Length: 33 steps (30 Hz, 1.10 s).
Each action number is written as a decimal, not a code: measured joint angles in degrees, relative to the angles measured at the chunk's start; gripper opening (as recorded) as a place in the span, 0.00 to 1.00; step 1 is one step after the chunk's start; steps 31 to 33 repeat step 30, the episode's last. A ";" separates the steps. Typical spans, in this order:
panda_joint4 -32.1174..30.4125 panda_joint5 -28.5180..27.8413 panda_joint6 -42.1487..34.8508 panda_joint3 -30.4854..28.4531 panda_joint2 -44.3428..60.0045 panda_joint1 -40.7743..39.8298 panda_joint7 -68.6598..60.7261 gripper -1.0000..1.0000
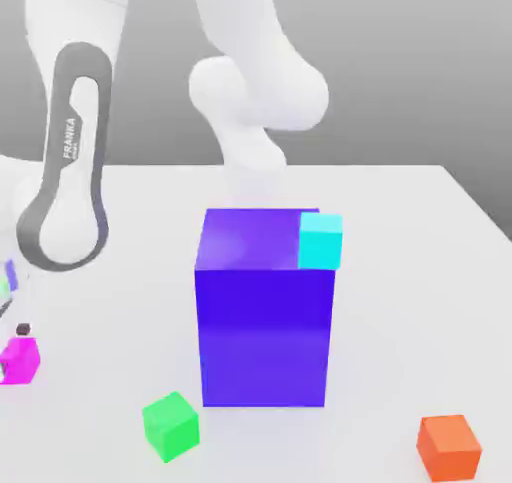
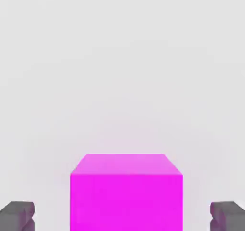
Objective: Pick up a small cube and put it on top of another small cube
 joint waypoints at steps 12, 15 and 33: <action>-2.93 -7.89 -7.85 -2.99 -11.14 5.90 6.04 0.00; -4.17 -10.14 -9.58 0.39 -14.33 10.49 7.88 0.00; -6.66 -16.04 -4.25 8.93 -12.13 22.47 12.65 1.00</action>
